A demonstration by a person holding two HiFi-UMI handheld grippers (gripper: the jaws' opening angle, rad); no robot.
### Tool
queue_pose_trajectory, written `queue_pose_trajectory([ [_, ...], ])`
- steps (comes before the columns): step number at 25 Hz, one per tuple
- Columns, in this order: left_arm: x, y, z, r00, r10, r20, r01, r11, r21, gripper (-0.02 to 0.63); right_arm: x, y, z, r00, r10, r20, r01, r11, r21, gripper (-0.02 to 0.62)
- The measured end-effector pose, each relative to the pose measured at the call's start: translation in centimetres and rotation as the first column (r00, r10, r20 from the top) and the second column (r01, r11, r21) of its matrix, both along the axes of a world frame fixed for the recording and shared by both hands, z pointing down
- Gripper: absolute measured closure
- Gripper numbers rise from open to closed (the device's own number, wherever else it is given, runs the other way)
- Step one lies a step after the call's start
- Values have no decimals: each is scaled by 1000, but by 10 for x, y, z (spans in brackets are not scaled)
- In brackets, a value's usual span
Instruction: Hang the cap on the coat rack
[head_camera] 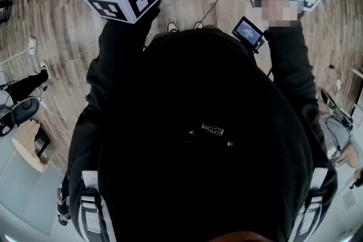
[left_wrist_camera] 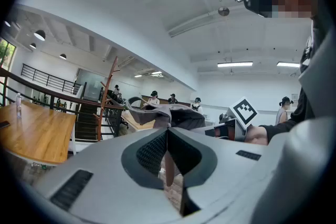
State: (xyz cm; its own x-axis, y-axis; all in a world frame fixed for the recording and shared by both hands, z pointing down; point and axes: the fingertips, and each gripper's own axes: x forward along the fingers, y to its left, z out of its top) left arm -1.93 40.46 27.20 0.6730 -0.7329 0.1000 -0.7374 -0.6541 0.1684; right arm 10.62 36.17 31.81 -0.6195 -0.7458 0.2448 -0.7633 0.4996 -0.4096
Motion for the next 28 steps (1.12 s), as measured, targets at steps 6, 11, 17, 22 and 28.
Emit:
queue_pose_trajectory([
  [6,13,2,-2,1000,10,-14,-10,1000,8,601,0,-3,5,999,-35,3,35,999,11,569],
  [11,46,-2,-17,1000,1,5,-1,999,44,601,23,-6,7,998,-52,45,52,999,-15,569],
  [17,81,0,-19,999,26,39,-28,998,49,601,44,-2,13,995,-66,80,67,998,-12,569],
  [22,108,0,-22,998,42,57,-44,998,42,601,87,-6,6,993,-48,108,49,999,-3,570],
  [28,119,-11,-15,996,61,60,-62,998,26,601,94,-15,2,992,-56,114,54,998,12,569],
])
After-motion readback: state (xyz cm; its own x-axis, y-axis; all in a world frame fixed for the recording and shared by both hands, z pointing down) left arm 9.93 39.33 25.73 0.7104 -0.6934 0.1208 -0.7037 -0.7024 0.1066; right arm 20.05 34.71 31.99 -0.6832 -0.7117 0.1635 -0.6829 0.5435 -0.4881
